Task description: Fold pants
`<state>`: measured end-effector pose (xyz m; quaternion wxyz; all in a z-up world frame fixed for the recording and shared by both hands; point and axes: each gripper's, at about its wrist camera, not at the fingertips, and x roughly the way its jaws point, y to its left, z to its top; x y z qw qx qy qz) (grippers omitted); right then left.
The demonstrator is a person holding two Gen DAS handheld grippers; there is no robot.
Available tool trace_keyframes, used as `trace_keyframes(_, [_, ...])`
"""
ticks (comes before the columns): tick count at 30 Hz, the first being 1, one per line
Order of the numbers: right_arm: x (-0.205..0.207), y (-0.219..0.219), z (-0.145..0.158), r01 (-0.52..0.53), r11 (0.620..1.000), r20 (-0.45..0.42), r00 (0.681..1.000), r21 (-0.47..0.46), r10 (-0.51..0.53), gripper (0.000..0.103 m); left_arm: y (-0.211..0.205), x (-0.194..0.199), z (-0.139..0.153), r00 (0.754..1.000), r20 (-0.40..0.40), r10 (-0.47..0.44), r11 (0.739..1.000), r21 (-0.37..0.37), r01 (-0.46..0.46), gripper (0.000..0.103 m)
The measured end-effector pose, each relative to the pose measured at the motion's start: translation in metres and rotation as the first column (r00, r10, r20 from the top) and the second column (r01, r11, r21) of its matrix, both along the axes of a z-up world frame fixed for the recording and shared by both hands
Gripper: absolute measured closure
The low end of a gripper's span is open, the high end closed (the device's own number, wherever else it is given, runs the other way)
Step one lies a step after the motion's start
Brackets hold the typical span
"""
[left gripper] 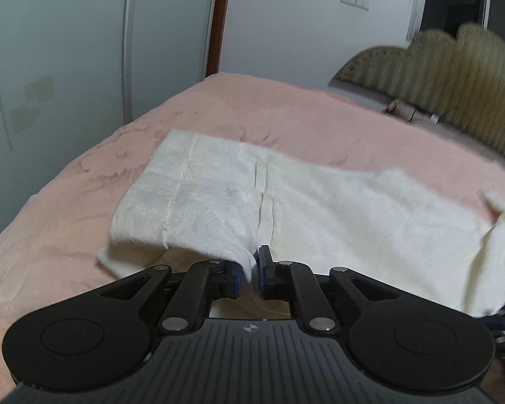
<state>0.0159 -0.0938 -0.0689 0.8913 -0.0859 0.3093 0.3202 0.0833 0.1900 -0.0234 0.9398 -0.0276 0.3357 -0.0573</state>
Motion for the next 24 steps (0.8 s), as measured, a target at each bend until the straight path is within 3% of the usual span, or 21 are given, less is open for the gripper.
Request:
trace_keyframes(5, [0.004, 0.003, -0.01, 0.042, 0.999, 0.018, 0.999, 0.007, -0.042, 0.094, -0.001, 0.0, -0.003, 0.999, 0.0, 0.05, 0.998, 0.03, -0.05, 0.073])
trace_keyframes(7, [0.002, -0.001, -0.006, 0.049, 0.998, 0.003, 0.999, 0.026, -0.049, 0.093, 0.0, -0.003, 0.005, 0.996, 0.001, 0.086, 0.995, 0.052, -0.086, 0.057])
trace_keyframes(11, [-0.013, -0.033, 0.009, 0.062, 0.992, 0.006, 0.998, 0.11, -0.063, 0.092, 0.005, -0.014, 0.023, 0.978, 0.059, 0.201, 0.972, 0.108, -0.206, 0.057])
trace_keyframes(15, [-0.024, -0.089, 0.014, 0.249, 0.96, 0.018, 0.967, 0.13, -0.253, 0.092, -0.001, -0.021, 0.04, 0.952, 0.116, 0.283, 0.947, 0.126, -0.297, 0.057])
trace_keyframes(17, [-0.026, -0.119, 0.006, 0.398, 0.913, -0.009, 0.917, 0.093, -0.399, 0.092, -0.018, -0.021, 0.048, 0.968, 0.132, 0.213, 0.964, 0.134, -0.23, 0.057])
trace_keyframes(20, [-0.029, -0.157, -0.014, 0.545, 0.838, -0.083, 0.836, 0.026, -0.542, 0.092, -0.067, -0.023, 0.053, 0.991, 0.136, -0.007, 0.984, 0.175, -0.017, 0.055])
trace_keyframes(22, [-0.039, -0.171, -0.021, 0.573, 0.818, -0.088, 0.819, 0.055, -0.567, 0.092, -0.108, -0.028, 0.054, 0.971, 0.148, -0.188, 0.964, 0.218, 0.154, 0.051])
trace_keyframes(24, [-0.047, -0.179, -0.02, 0.612, 0.784, -0.099, 0.791, 0.106, -0.604, 0.092, -0.151, -0.038, 0.052, 0.917, 0.166, -0.362, 0.915, 0.254, 0.315, 0.042])
